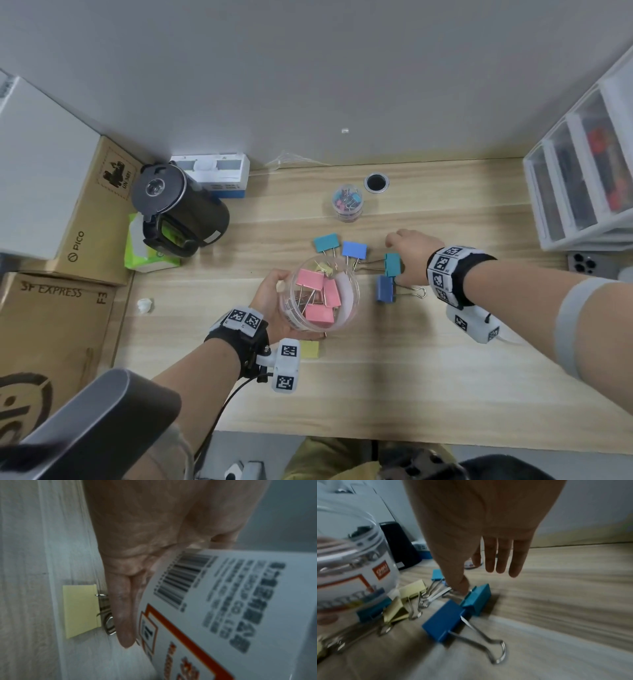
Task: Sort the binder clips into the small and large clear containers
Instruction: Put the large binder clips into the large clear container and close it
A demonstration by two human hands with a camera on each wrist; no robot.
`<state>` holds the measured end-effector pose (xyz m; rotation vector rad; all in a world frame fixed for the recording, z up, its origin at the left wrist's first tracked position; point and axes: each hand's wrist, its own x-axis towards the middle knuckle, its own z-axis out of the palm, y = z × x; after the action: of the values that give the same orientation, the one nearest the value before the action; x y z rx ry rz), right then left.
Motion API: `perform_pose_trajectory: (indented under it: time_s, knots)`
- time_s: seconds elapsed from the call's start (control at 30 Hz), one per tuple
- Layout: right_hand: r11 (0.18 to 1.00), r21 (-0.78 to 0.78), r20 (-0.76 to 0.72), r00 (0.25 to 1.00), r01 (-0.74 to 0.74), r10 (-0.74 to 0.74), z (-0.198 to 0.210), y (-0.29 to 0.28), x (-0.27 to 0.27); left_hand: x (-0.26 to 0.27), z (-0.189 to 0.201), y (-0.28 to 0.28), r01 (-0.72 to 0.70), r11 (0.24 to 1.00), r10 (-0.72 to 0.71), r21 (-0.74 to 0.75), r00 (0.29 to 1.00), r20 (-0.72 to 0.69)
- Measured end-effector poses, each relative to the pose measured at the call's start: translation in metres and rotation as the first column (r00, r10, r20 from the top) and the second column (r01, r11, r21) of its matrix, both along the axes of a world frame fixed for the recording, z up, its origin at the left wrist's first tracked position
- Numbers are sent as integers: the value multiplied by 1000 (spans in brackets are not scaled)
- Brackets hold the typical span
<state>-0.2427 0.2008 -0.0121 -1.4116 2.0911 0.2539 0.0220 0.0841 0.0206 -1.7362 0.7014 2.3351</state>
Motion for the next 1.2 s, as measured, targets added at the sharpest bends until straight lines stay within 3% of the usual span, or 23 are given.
perform_pose_trajectory:
  time_s: [0.2,0.53,0.7,0.83,0.9,1.0,1.13,1.2]
  knots:
    - [998,45,-45,998,-51,53,-33,5,18,8,-6,-5,-33,998,33,44,999,3]
    - [999,42,-31,999,-8,10,-31,-4,16,1,-4,-9,-25,999,25,48,1000,-10]
    - [986,-67,28,988,152,-151,-5,1,3,0,-4,-11,-47,999,47,17,999,1]
    - [960,-156,245,950,233,-191,24,3,-7,-6,3,-11,-58,998,57,-29,998,-27]
    - [933,-249,361,919,258,-158,42,1,-3,-11,8,-10,-82,995,79,-55,995,-53]
    - [907,-349,421,904,234,-71,71,-2,13,-18,13,-8,-131,989,125,-71,988,-85]
    - [924,-355,439,898,144,29,95,-14,45,-26,19,-5,-175,982,167,-66,979,-114]
    - [942,-295,443,896,158,-12,97,-21,61,-29,21,-2,-191,980,183,-57,975,-123]
